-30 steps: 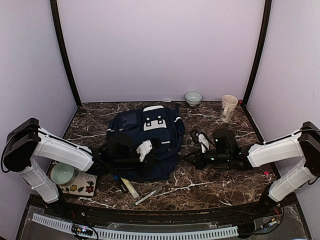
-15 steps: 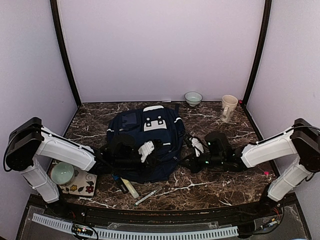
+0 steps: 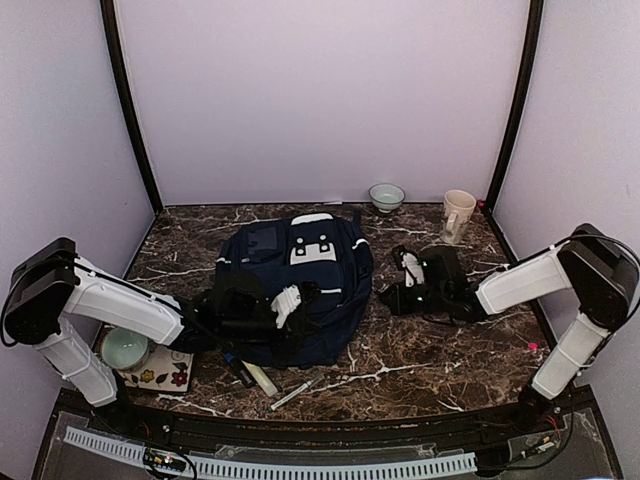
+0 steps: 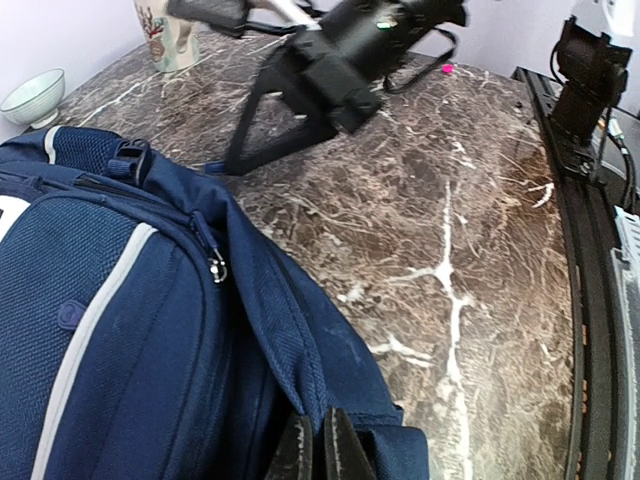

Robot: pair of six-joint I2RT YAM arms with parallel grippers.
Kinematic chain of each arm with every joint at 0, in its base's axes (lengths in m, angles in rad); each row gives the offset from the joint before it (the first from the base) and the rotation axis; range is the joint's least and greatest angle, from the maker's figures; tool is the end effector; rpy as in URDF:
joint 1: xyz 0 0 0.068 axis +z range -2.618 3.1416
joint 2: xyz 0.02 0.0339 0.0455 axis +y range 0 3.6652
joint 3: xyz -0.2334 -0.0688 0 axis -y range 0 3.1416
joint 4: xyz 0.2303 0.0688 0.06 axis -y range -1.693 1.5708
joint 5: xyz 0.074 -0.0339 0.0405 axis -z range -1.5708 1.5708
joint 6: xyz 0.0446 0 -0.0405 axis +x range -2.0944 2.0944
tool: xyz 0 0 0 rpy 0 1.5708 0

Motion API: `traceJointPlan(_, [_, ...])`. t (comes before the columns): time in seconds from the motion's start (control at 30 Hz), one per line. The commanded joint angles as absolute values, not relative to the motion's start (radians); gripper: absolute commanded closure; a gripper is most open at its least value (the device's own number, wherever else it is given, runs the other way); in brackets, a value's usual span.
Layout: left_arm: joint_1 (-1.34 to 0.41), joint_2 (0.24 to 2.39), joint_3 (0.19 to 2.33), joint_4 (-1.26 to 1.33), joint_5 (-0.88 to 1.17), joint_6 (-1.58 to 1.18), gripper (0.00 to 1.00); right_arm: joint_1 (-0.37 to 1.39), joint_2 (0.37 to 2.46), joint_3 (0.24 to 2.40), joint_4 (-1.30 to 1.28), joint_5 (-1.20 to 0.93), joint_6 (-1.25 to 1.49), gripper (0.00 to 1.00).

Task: Pack the student bag
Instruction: Zip the student bag into the largest pocket of the bag.

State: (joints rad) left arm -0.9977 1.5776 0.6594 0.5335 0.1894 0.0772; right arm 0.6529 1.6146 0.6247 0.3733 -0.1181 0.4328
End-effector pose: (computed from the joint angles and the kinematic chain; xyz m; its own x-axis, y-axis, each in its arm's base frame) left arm 0.1655 -0.2720 0.1561 -0.1319 0.3441 -0.9296 0.9328 0.3604 0.0010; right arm 0.2377 0.1884 0.1187 -0.7020 -0.0126 -0.7120 -0.4243 0.8104 0.4040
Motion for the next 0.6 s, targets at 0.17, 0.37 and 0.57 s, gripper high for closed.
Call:
traceJointPlan(0.17, [-1.003,1.52,0.64,0.563,0.292,0.079,1.0,0.617,1.7,0.775,0.31,-0.011,0.419,1.0])
traceJointPlan(0.37, [-1.003,1.559,0.662,0.58,0.323,0.067,1.0,0.617,1.632,0.717,0.274,0.002,0.402,1.0])
traceJointPlan(0.57, [-1.011,1.629,0.733,0.572,0.38,0.049,1.0,0.617,1.503,0.632,0.206,0.075,0.406,0.85])
